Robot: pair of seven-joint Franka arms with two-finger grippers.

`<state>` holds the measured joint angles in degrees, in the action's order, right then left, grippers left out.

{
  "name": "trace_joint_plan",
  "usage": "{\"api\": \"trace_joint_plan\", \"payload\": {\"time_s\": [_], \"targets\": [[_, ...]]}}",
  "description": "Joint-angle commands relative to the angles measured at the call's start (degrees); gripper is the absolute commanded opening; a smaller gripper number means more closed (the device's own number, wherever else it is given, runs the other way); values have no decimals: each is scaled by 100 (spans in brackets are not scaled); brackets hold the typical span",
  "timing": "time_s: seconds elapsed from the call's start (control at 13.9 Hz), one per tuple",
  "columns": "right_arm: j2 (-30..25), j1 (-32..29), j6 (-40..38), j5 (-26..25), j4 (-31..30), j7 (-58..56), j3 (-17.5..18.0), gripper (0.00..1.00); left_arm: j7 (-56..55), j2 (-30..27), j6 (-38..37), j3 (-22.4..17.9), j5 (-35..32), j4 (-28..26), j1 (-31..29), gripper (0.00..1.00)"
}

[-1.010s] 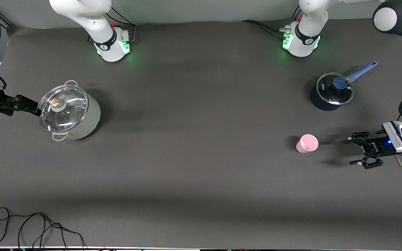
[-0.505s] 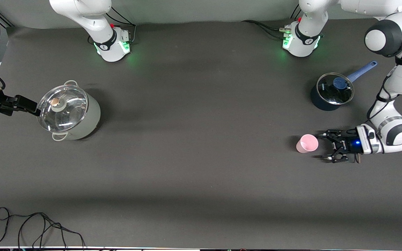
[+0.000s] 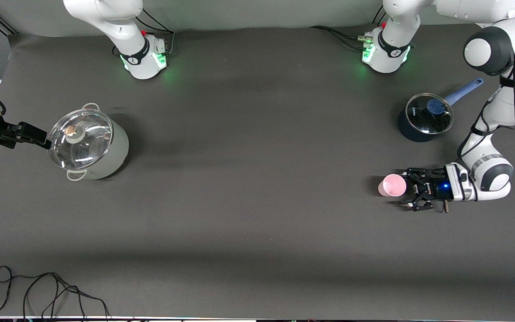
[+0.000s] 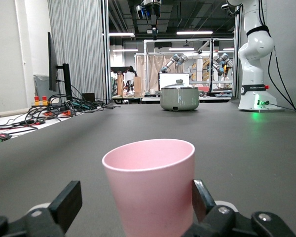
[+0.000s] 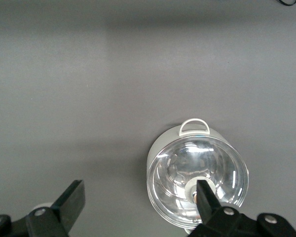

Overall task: Transfer pink cup from left to right arm
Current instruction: 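Close the left gripper around the pink cup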

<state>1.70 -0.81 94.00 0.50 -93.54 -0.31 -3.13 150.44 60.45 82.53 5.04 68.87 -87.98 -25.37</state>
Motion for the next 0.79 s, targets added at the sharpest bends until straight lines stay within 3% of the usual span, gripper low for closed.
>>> {"api": "trace_joint_plan", "payload": {"time_s": [0.0,0.72], "targets": [[-21,2,-49,12,29,-13,-21,100,117,160,26,93,145,35,50,99],[-21,2,-49,12,29,-22,-30,100,249,240,140,234,311,35,235,99]]}}
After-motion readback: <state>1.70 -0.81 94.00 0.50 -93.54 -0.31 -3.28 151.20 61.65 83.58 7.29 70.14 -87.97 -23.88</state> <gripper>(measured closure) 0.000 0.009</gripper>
